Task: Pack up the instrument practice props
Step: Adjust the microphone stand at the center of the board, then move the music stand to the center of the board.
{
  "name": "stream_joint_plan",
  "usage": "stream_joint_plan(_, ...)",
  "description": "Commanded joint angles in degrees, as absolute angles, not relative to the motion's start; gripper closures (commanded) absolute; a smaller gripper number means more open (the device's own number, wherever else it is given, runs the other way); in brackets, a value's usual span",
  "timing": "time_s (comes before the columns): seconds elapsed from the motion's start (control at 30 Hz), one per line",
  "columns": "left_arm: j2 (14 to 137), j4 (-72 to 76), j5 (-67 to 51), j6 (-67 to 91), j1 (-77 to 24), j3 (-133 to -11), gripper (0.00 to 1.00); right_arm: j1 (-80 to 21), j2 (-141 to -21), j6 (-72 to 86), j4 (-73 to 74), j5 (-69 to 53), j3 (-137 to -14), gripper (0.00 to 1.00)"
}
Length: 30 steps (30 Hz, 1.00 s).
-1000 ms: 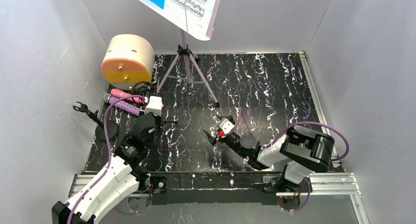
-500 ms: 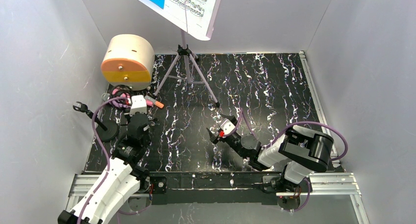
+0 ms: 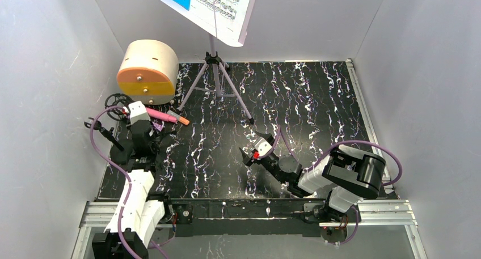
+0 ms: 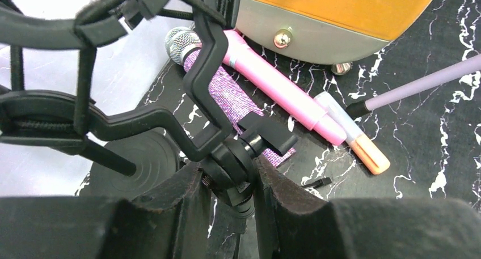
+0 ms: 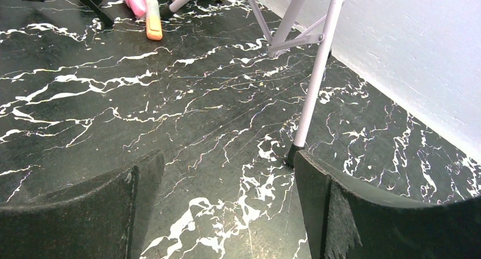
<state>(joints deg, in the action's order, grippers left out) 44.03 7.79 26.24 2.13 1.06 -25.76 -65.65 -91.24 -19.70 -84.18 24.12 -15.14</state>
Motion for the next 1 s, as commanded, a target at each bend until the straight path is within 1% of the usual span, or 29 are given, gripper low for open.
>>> stream_joint_plan(0.0, 46.2, 4.9, 24.2, 3.5, 2.6, -25.8, 0.76, -65.4, -91.2, -20.6, -89.4, 25.2, -14.7, 0.08)
stream_joint_plan(0.07, 45.6, 3.5, 25.0, 4.0, 2.5, -26.0, 0.49, -65.5, -91.2, -20.6, -89.2, 25.1, -14.7, 0.08)
stream_joint_plan(0.1, 45.1, 3.0, 25.0, 4.2, 2.5, -25.8, 0.4, -65.5, -91.2, -20.6, -89.1, 25.1, -14.8, 0.08)
stream_joint_plan(0.13, 44.6, 2.5, 25.2, 4.4, 2.5, -25.8, 0.35, -65.5, -91.2, -20.6, -89.1, 25.0, -14.8, 0.08)
stream_joint_plan(0.37, 42.9, -3.4, 26.3, 6.8, 2.5, -27.4, 0.22, -65.5, -90.3, -20.4, -87.0, 24.1, -15.2, 0.08)
stream_joint_plan(0.5, 41.2, -8.8, 24.9, 8.9, 2.5, -30.3, 0.17, -65.4, -87.2, -17.3, -77.5, 24.2, -17.6, 0.06)
stream_joint_plan(0.67, 35.9, -14.3, 17.9, 11.2, 1.9, -33.1, 0.09, -64.9, -84.1, -14.8, -67.3, 25.0, -21.4, 0.05)
stream_joint_plan(0.73, 33.8, -15.8, 15.4, 11.9, 0.8, -34.4, 0.02, -63.9, -83.0, -13.7, -63.1, 25.0, -23.3, 0.04)
stream_joint_plan(0.83, 31.0, -17.5, 12.8, 12.3, -3.3, -36.9, 0.02, -60.4, -81.9, -10.1, -56.5, 22.3, -26.4, 0.04)
stream_joint_plan(0.97, 27.7, -18.3, 11.9, 11.3, -8.0, -39.3, 0.02, -53.9, -82.2, -4.8, -51.5, 16.5, -30.7, 0.04)
